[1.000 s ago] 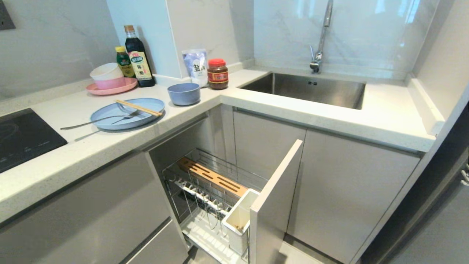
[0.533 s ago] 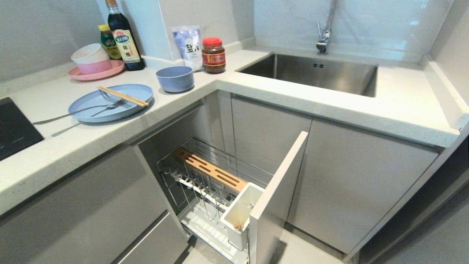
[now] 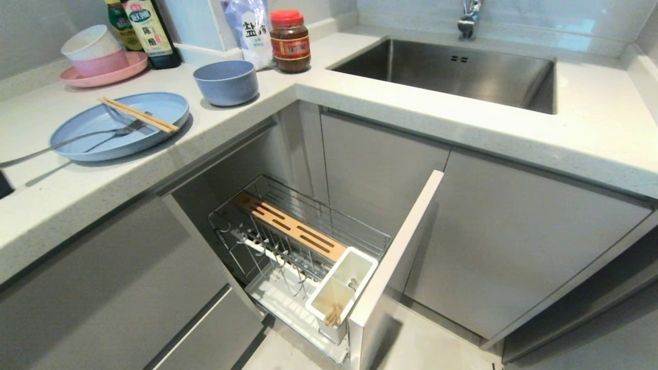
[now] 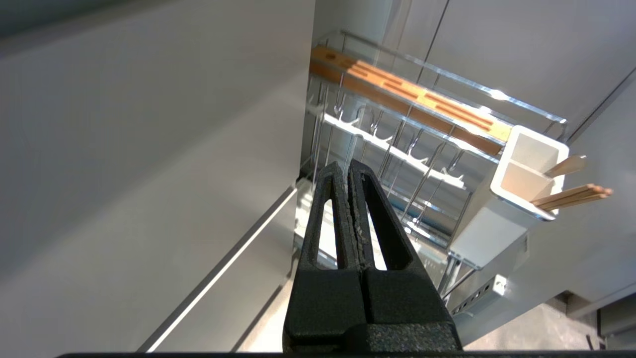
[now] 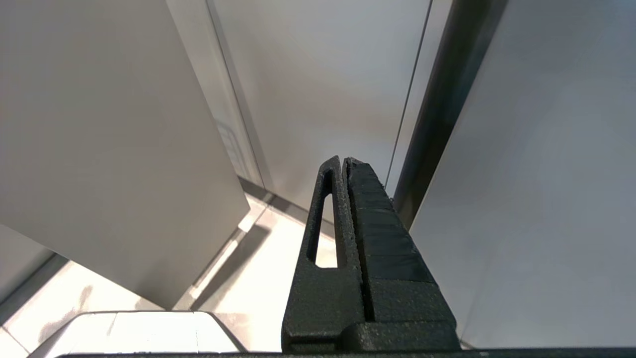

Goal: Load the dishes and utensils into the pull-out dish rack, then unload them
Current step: Pick up the chopsticks and place it in the cupboard

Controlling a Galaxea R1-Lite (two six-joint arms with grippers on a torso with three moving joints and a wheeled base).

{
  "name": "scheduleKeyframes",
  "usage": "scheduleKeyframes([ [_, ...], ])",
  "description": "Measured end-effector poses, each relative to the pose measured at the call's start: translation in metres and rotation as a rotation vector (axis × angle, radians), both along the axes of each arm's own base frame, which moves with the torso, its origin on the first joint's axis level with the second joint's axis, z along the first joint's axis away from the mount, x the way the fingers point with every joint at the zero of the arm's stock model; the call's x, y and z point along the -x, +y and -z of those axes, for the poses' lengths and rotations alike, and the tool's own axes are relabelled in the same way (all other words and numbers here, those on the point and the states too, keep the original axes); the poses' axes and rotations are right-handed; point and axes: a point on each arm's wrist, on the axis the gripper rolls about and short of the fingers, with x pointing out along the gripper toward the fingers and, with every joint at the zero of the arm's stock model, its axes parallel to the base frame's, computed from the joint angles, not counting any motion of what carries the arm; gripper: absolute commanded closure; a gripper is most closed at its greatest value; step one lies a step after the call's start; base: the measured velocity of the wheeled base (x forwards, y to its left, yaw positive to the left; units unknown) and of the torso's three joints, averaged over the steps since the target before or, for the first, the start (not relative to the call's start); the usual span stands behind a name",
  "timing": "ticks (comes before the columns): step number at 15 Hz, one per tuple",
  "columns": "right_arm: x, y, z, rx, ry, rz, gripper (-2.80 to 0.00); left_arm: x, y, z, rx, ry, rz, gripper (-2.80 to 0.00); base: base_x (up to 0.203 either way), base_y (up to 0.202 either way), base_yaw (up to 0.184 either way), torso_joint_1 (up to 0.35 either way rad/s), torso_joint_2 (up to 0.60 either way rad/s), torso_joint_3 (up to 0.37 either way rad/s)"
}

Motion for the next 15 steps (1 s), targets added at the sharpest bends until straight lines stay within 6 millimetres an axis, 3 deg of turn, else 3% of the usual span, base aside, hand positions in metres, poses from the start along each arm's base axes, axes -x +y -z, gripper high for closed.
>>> scheduleKeyframes([
  [10, 0.0, 0.0, 0.0, 0.0, 0.0, 0.0, 0.0, 0.0, 0.0, -0.002, -0.004, -0.025, -0.001, 0.0, 0.0, 0.0, 0.0, 0.001, 0.0, -0.05],
  [12, 0.0, 0.0, 0.0, 0.0, 0.0, 0.0, 0.0, 0.006, 0.0, -0.022, -0.012, -0.125, 0.004, 0.0, 0.0, 0.0, 0.0, 0.0, 0.0, 0.0],
  [15, 0.0, 0.0, 0.0, 0.0, 0.0, 0.0, 0.0, 0.032, -0.001, -0.074, -0.069, -0.291, 0.038, 0.0, 0.0, 0.0, 0.0, 0.0, 0.0, 0.0],
])
